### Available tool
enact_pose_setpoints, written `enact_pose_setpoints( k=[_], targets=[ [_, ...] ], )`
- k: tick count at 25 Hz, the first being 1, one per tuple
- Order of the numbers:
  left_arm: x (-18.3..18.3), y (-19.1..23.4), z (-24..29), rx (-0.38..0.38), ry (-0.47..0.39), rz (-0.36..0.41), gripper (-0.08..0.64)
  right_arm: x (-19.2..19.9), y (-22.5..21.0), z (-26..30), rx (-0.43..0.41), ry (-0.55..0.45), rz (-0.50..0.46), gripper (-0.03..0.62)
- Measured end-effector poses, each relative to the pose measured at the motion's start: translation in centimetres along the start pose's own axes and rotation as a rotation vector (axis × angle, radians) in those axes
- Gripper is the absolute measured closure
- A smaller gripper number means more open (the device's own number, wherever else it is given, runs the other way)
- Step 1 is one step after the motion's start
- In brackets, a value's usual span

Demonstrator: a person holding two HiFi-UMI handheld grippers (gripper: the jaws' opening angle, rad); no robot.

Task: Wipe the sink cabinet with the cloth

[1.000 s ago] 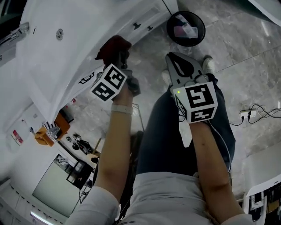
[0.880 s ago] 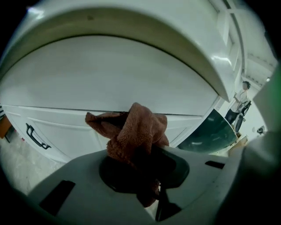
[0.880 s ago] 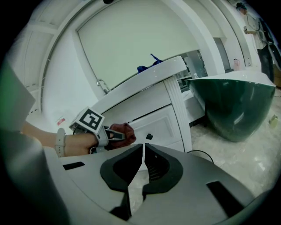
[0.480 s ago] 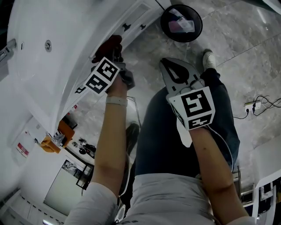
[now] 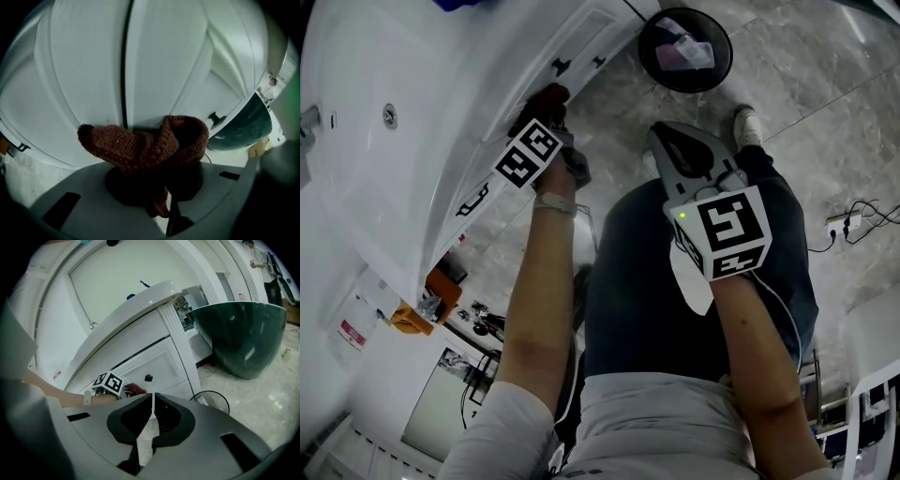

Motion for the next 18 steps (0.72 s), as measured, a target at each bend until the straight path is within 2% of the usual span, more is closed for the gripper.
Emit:
enact_pose_setpoints(
  k=[9,13,18],
  targets=[
    [2.2,0.7,4.1,0.022,0.044,-0.026,0.492,0.6,-0.8,1.4,-0.005,0.012,0.016,0.561],
    [2.2,0.5,5.1,0.036,0.037,-0.026,0.492,0.9,-1.2,1.7,0.001,0.025,0.025,0.56],
    [1.8,-0.2,4.9,0.082,0.052,-0.089,0.494,1.1,-1.2,2.1,-0.006,0.034,0.025,0.561]
  ],
)
Point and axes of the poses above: the fingertips, and each gripper's own axes: z forward along the fingers, y to its left, x out of its underside, the point moved 8 cm from there along -z, backward along the fingers, and after that the axes turned 15 degrees about z, right-handed, at the moved point
